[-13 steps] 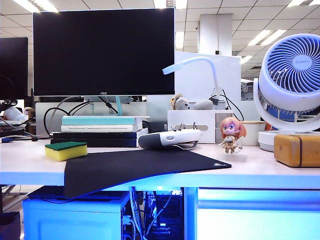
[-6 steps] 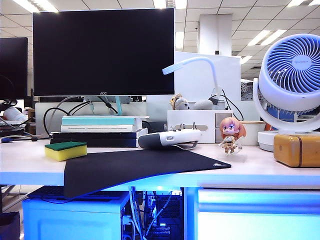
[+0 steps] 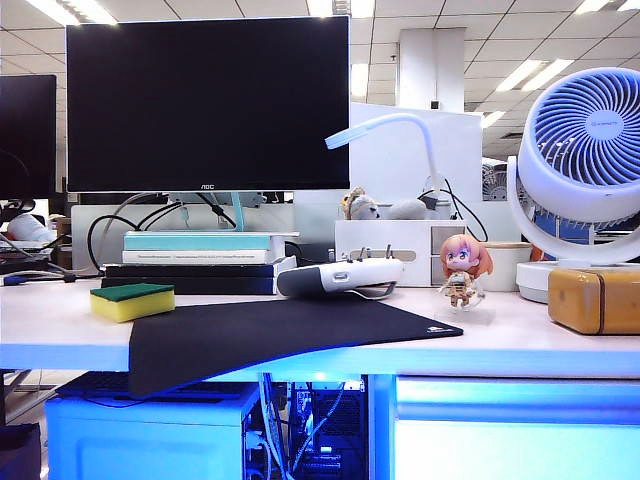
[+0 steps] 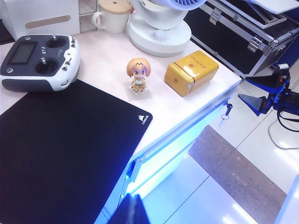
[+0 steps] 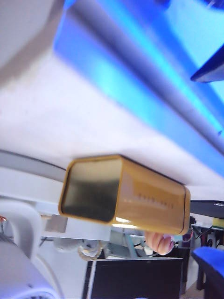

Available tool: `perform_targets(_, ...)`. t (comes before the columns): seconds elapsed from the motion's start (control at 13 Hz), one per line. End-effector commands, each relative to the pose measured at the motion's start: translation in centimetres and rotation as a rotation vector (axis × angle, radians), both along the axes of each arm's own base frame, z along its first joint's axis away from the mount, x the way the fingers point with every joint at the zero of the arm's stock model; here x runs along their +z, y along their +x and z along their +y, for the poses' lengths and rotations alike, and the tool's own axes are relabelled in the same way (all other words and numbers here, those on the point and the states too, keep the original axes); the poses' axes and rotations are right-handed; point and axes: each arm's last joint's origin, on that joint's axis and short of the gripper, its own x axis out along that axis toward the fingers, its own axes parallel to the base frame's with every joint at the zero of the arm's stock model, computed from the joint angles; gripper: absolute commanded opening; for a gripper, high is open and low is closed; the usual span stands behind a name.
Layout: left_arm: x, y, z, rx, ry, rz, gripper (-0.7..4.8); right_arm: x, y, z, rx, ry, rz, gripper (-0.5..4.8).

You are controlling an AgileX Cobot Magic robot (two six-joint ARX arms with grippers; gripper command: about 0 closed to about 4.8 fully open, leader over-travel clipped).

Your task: Open the drawer, place the cleaning sponge inside, then close the drawer.

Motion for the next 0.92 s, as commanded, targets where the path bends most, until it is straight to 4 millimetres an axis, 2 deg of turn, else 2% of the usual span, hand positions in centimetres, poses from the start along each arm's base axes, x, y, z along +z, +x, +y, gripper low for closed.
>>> perform_targets(0.08, 0.3, -0.1, 0.0, -0.007, -0.008, -0.013, -0.06, -0.6, 0.1, -0.2, -0.010, 0.028, 0.026, 4.79)
perform_targets(0.39, 0.3, -0.1, 0.0, -0.005, -0.005, -0.016, -0.06, -1.6, 1.6, -2.0, -0.037, 0.047, 0.041, 4.79)
perform_targets(0.69, 0.3, -0.1, 0.0, -0.005, -0.006, -0.014, -0.06, -2.7, 2.1, -2.6, -0.032, 0.059, 0.054, 4.79)
perform_targets(0.92, 0.3, -0.1, 0.0, -0.004, -0.006, -0.013, -0.06, -2.5, 3.2, -2.8, -0.013, 0.037, 0.037, 4.79)
